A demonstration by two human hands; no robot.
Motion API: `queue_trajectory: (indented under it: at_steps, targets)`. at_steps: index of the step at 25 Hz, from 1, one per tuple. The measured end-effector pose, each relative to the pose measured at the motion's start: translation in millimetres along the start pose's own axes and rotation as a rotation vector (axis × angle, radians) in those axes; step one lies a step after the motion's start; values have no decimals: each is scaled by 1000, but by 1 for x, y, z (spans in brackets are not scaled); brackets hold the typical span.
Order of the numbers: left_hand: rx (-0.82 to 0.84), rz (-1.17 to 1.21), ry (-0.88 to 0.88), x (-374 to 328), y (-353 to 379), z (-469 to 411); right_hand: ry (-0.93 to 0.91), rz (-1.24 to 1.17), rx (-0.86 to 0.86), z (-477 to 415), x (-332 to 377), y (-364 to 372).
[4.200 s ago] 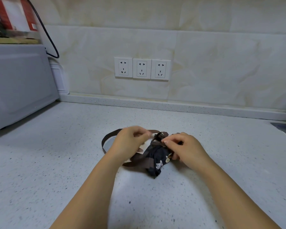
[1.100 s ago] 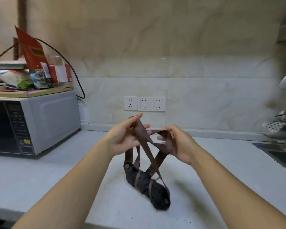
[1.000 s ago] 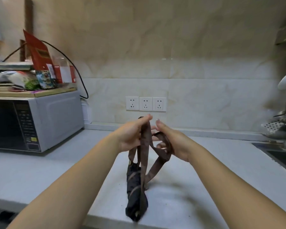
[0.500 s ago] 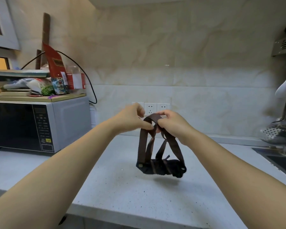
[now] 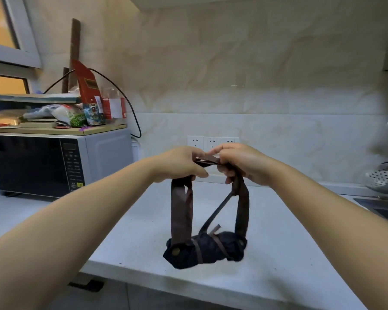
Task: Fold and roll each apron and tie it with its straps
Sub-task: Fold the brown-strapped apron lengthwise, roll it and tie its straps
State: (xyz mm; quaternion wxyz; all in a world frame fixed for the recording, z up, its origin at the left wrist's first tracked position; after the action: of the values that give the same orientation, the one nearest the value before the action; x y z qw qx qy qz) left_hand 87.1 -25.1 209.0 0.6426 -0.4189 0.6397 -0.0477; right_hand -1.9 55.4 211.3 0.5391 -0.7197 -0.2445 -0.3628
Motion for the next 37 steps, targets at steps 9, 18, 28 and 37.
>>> queue_trajectory:
  at_steps: [9, 18, 28, 37]
  targets:
    - [5, 11, -169, 43, -49, 20, -39, 267, -115, -38, 2, 10]
    - [-140, 491, -36, 82, -73, -27, -50, -42, -67, -104, -10, 15]
    - [-74, 344, -187, 139, -122, -129, 80, 42, -43, -220, -27, 9]
    - [-101, 373, -297, 107, -184, -136, 138, 110, 45, -273, 35, -10]
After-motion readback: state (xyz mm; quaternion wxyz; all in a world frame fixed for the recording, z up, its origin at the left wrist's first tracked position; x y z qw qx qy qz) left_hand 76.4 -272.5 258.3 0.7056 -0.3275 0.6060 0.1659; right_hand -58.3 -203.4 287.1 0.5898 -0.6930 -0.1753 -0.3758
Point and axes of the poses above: each hand's wrist, its own z-axis away from the middle knuckle, its own y-axis out of the palm, x = y × z, the point moved 9 cm from there along -z, towards the middle knuckle, and after that the axes turned 12 degrees about z, right-handed, at the moved point
